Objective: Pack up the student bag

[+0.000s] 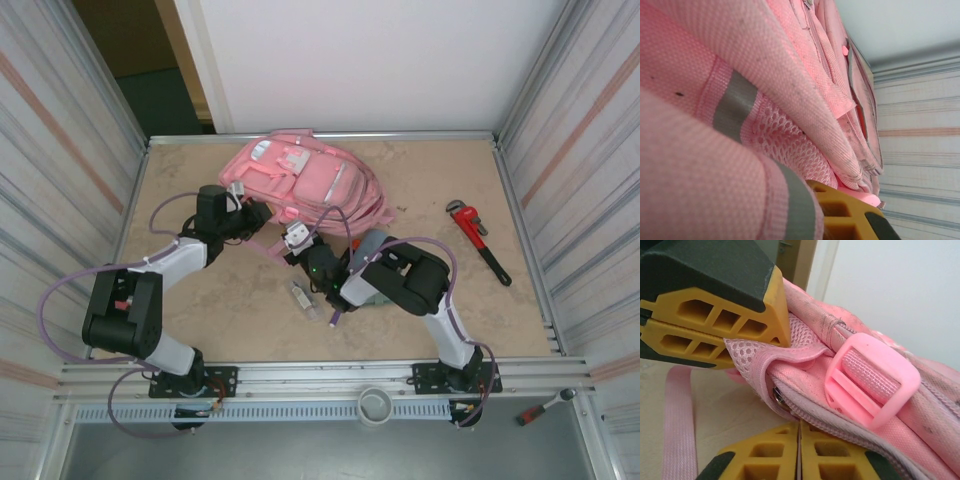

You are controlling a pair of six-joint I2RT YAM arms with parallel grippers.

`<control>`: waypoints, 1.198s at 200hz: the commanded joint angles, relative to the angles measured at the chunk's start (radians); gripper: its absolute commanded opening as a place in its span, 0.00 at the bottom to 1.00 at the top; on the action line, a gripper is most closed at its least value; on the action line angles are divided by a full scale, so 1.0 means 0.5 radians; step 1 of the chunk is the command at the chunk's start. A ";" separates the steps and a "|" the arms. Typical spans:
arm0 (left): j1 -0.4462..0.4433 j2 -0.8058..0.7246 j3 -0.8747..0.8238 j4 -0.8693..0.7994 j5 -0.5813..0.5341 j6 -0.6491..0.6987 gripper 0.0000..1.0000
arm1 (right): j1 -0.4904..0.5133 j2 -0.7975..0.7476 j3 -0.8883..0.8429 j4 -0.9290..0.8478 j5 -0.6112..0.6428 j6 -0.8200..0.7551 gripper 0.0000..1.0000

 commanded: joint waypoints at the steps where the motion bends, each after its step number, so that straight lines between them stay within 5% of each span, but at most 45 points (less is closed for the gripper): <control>1: -0.034 -0.103 0.023 0.166 0.240 -0.075 0.00 | 0.060 -0.040 -0.018 0.034 0.248 0.126 0.19; 82: -0.007 -0.217 0.053 0.099 0.273 -0.081 0.00 | 0.071 0.015 -0.143 0.167 0.400 0.146 0.30; 239: 0.002 -0.132 -0.051 0.131 0.202 -0.027 0.00 | -0.067 -0.168 -0.092 0.167 -0.063 0.211 0.35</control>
